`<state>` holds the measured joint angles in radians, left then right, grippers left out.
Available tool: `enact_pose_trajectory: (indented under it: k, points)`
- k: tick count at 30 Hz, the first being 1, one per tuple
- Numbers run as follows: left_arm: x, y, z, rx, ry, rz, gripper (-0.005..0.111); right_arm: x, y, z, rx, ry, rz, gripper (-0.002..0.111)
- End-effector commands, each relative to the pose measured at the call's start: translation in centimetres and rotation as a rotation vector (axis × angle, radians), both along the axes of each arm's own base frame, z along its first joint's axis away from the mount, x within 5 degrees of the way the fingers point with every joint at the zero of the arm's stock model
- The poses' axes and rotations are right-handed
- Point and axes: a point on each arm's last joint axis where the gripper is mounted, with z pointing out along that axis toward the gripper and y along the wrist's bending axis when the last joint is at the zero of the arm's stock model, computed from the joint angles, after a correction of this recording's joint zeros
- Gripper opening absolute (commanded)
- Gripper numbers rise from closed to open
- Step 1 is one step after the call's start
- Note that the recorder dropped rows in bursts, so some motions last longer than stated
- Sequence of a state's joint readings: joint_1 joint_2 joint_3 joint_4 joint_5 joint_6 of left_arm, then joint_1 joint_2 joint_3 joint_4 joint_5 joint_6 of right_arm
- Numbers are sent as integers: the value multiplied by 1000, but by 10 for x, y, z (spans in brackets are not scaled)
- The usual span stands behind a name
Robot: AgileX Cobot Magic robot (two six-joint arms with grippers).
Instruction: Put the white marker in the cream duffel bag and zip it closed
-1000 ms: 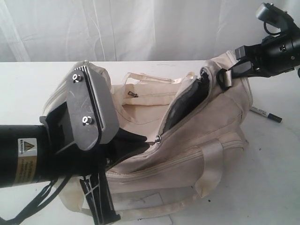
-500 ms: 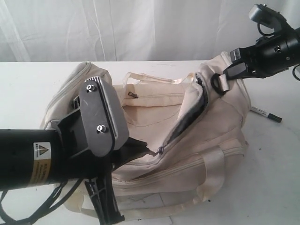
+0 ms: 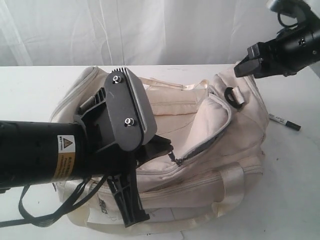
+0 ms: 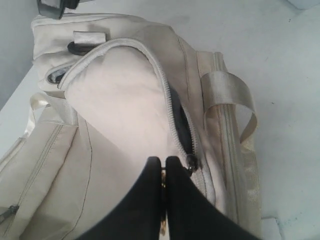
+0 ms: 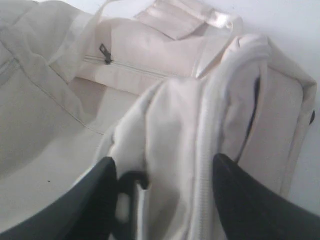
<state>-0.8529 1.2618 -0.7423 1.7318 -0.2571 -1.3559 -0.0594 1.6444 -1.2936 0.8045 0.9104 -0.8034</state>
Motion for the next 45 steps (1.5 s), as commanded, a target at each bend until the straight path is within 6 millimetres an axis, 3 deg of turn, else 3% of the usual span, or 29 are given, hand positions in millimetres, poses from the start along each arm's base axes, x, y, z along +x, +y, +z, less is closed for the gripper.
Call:
enact_pose_trajectory:
  k: [1, 5, 11, 18, 26, 35, 45]
  points:
    - [-1, -2, 1, 6, -11, -15, 0, -28, 3, 33, -24, -27, 63, 54]
    - [-1, -2, 1, 6, -11, -15, 0, -60, 11, 53, -106, -74, 301, 54]
    - [-1, -1, 1, 7, -14, -9, 0, -84, 26, 71, -194, -191, 473, 54]
    - [1, -1, 1, 11, -21, 7, 0, -99, 51, 48, -223, -138, 608, 54]
    - [1, -1, 1, 11, -21, 7, 0, -114, 82, 19, -426, -168, 801, 61]
    - [1, 0, 1, 12, -23, 10, 0, -134, 109, 9, -599, -282, 970, 61]
    - [2, 1, 1, 15, -29, 25, 0, -130, 122, -10, -664, -363, 1055, 59]
